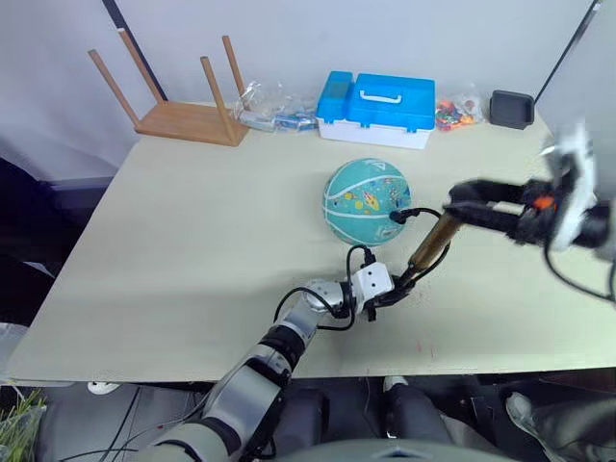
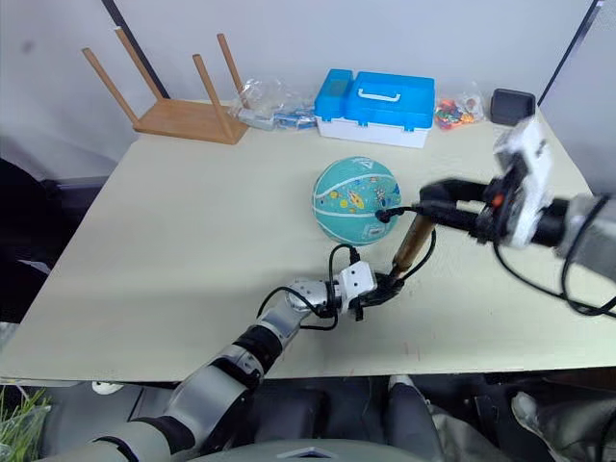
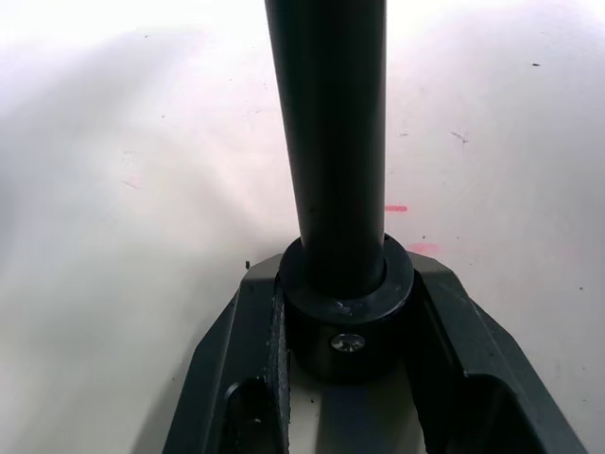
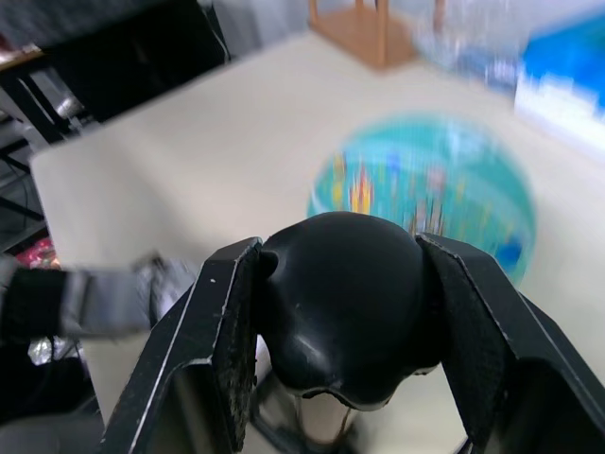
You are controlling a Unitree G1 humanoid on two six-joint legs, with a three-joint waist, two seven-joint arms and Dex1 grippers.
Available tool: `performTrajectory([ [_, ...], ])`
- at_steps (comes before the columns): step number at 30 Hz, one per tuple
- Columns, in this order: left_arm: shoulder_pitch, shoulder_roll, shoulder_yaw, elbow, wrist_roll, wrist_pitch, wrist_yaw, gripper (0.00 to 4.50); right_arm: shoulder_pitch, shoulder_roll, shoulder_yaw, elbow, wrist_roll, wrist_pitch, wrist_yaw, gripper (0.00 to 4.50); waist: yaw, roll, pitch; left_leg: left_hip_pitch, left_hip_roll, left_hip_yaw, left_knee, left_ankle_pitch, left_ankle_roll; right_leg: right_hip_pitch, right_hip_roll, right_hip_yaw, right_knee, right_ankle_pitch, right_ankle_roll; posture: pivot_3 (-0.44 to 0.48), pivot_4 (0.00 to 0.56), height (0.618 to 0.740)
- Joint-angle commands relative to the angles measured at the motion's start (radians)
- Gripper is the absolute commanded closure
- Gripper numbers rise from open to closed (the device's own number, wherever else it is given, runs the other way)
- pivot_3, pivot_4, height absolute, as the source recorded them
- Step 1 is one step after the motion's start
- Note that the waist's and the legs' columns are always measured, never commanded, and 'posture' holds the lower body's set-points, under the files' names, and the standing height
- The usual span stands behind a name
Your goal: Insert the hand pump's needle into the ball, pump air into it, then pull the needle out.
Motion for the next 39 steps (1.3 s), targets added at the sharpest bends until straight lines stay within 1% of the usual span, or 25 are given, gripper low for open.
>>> performTrajectory([
  [1,0.056,0.044,-0.029,0.167,0.065,0.051,0.005,3.41,-0.083,-0.045,-0.136,0.016,0.128,0.009,-0.069,2.45,0.003,-0.001,0.001,-0.001,0.0,-0.001,0.0,0.0,0.0,0.0,-0.001,-0.001,0.0,0.0,0.0,0.0,0.15,0.74],
  [2,0.055,0.043,-0.029,0.171,0.066,0.048,0.007,3.41,-0.084,-0.049,-0.135,0.017,0.137,0.015,-0.074,2.45,0.005,-0.002,0.001,-0.001,0.0,0.0,0.001,0.0,0.0,0.0,-0.001,0.0,0.0,0.0,0.0,0.0,0.15,0.74],
  [3,0.057,0.042,-0.031,0.174,0.068,0.044,0.008,3.41,-0.058,-0.046,-0.114,0.006,0.109,0.016,-0.069,2.45,0.005,-0.002,0.001,-0.001,-0.001,0.0,0.001,0.0,0.0,0.0,-0.002,0.0,0.0,0.0,0.0,0.0,0.15,0.74],
  [5,0.06,0.04,-0.033,0.176,0.069,0.037,0.012,3.41,0.047,-0.013,-0.035,-0.023,0.006,-0.014,-0.046,2.45,0.005,-0.003,-0.001,-0.001,-0.001,0.0,0.001,0.0,0.0,0.0,-0.002,0.0,0.0,0.0,0.001,0.0,0.15,0.74],
  [6,0.06,0.039,-0.034,0.177,0.069,0.036,0.013,3.41,0.08,-0.001,-0.008,-0.029,-0.029,-0.029,-0.038,2.45,0.005,-0.005,-0.003,0.0,-0.001,0.0,0.002,0.0,0.0,0.001,-0.002,0.0,0.0,0.0,0.001,0.0,0.15,0.74],
  [8,0.06,0.039,-0.034,0.177,0.068,0.035,0.013,3.41,0.109,0.016,0.023,-0.029,-0.071,-0.055,-0.029,2.45,0.002,-0.004,-0.006,0.001,0.0,0.0,0.002,0.0,0.0,0.003,-0.001,0.0,0.0,0.0,0.001,0.0,0.15,0.74],
  [9,0.068,0.042,-0.036,0.169,0.067,0.031,0.011,3.41,0.152,0.053,0.095,-0.022,-0.133,-0.088,-0.021,2.45,-0.001,-0.004,-0.007,0.002,0.0,0.001,0.002,0.0,0.0,0.004,-0.001,0.0,0.0,0.0,0.002,0.0,0.15,0.74],
  [10,0.076,0.045,-0.038,0.161,0.067,0.028,0.01,3.41,0.194,0.088,0.168,-0.012,-0.193,-0.122,-0.009,2.45,-0.004,-0.007,-0.01,0.002,-0.001,0.001,0.002,0.0,0.0,0.005,-0.001,0.0,0.0,-0.002,0.005,0.0,0.15,0.74],
  [11,0.084,0.047,-0.039,0.154,0.066,0.026,0.009,3.41,0.232,0.115,0.244,0.003,-0.263,-0.161,0.008,2.45,-0.007,-0.013,-0.016,0.003,0.0,0.001,0.001,0.0,0.0,0.006,-0.001,0.001,0.0,-0.002,0.006,0.0,0.15,0.74],
  [13,0.093,0.049,-0.041,0.144,0.065,0.026,0.009,3.41,0.275,0.145,0.331,0.025,-0.356,-0.212,0.041,2.45,-0.008,-0.014,-0.017,0.012,0.002,0.001,0.0,0.0,0.0,0.012,0.001,0.001,0.0,-0.003,0.005,0.0,0.15,0.74],
  [15,0.102,0.049,-0.044,0.135,0.066,0.026,0.012,3.41,0.317,0.185,0.42,0.05,-0.43,-0.267,0.081,2.45,-0.011,-0.014,-0.021,0.016,0.003,0.003,-0.004,0.0,0.0,0.015,0.001,0.003,0.0,-0.003,0.005,0.0,0.15,0.74],
  [16,0.109,0.049,-0.044,0.128,0.065,0.028,0.015,3.41,0.339,0.208,0.486,0.098,-0.503,-0.312,0.098,2.45,-0.012,-0.015,-0.025,0.017,0.004,0.004,-0.005,0.0,0.0,0.016,0.002,0.004,0.0,-0.003,0.005,0.0,0.15,0.74],
  [17,0.113,0.049,-0.042,0.123,0.064,0.03,0.019,3.41,0.353,0.238,0.519,0.144,-0.547,-0.345,0.109,2.45,-0.014,-0.017,-0.029,0.018,0.005,0.004,-0.006,-0.001,0.0,0.016,0.004,0.004,0.0,-0.004,0.004,0.0,0.15,0.74],
  [18,0.116,0.049,-0.041,0.119,0.063,0.032,0.021,3.41,0.359,0.267,0.525,0.184,-0.569,-0.368,0.111,2.45,-0.015,-0.018,-0.035,0.018,0.006,0.004,-0.007,-0.001,0.0,0.017,0.005,0.004,0.0,-0.005,0.003,0.0,0.15,0.74],
  [20,0.12,0.049,-0.039,0.115,0.062,0.036,0.026,3.41,0.362,0.291,0.51,0.223,-0.608,-0.404,0.124,2.45,-0.014,-0.015,-0.039,0.024,0.009,0.004,-0.008,-0.001,0.0,0.017,0.01,0.003,0.0,-0.006,0.001,0.0,0.15,0.74],
  [21,0.122,0.049,-0.039,0.114,0.063,0.036,0.026,3.41,0.359,0.288,0.502,0.226,-0.628,-0.42,0.131,2.45,-0.014,-0.015,-0.04,0.024,0.009,0.004,-0.008,-0.001,0.0,0.017,0.012,0.004,0.0,-0.006,0.001,0.0,0.15,0.74],
  [25,0.112,0.048,-0.036,0.124,0.064,0.039,0.031,3.41,0.309,0.27,0.407,0.169,-0.6,-0.405,0.137,2.45,-0.013,-0.011,-0.04,0.024,0.01,0.003,-0.008,-0.001,-0.001,0.017,0.014,0.005,0.0,-0.006,0.001,0.0,0.15,0.74],
  [27,0.098,0.042,-0.035,0.134,0.064,0.042,0.033,3.41,0.246,0.256,0.303,0.11,-0.514,-0.359,0.108,2.45,-0.01,-0.01,-0.037,0.023,0.01,0.004,-0.008,-0.001,-0.001,0.017,0.014,0.005,0.0,-0.006,0.001,0.0,0.15,0.74],
  [30,0.073,0.03,-0.035,0.154,0.066,0.045,0.034,3.41,0.158,0.227,0.155,0.034,-0.379,-0.281,0.066,2.45,-0.004,-0.004,-0.026,0.019,0.009,0.003,-0.005,-0.001,-0.001,0.014,0.013,0.005,0.0,-0.005,0.001,0.0,0.15,0.74],
  [32,0.055,0.024,-0.034,0.166,0.067,0.048,0.03,3.41,0.102,0.189,0.065,-0.005,-0.28,-0.22,0.04,2.45,0.004,0.003,-0.013,0.013,0.007,0.003,-0.003,0.0,-0.001,0.009,0.011,0.005,0.001,-0.003,0.002,0.0,0.15,0.74],
  [34,0.043,0.02,-0.032,0.174,0.066,0.048,0.026,3.41,0.068,0.16,0.012,-0.02,-0.211,-0.171,0.021,2.45,0.008,0.004,-0.008,0.01,0.003,0.003,-0.001,0.0,-0.001,0.007,0.007,0.005,0.002,-0.002,0.003,0.0,0.15,0.74],
  [35,0.038,0.019,-0.031,0.176,0.065,0.047,0.021,3.41,0.042,0.134,-0.021,-0.026,-0.166,-0.143,0.009,2.45,0.008,0.003,-0.007,0.008,0.003,0.003,0.0,0.0,-0.001,0.006,0.006,0.004,0.002,-0.001,0.001,0.0,0.15,0.74],
  [37,0.03,0.018,-0.03,0.179,0.064,0.046,0.013,3.41,-0.038,0.073,-0.096,-0.022,-0.048,-0.091,-0.029,2.45,0.01,0.005,-0.004,0.004,0.001,0.002,0.002,0.0,-0.001,0.004,0.004,0.003,0.001,0.0,0.001,0.0,0.15,0.74],
  [38,0.028,0.017,-0.029,0.179,0.064,0.046,0.012,3.41,-0.07,0.044,-0.122,-0.017,0.002,-0.07,-0.046,2.45,0.013,0.007,-0.001,0.001,0.0,0.002,0.004,0.0,-0.001,0.001,0.003,0.003,0.001,0.001,0.002,0.0,0.15,0.74],
  [39,0.027,0.017,-0.028,0.179,0.063,0.047,0.01,3.41,-0.092,0.022,-0.137,-0.012,0.038,-0.053,-0.061,2.45,0.016,0.006,0.0,-0.005,-0.002,0.002,0.007,0.0,0.0,-0.003,0.002,0.003,0.001,0.002,0.004,0.0,0.15,0.74],
])
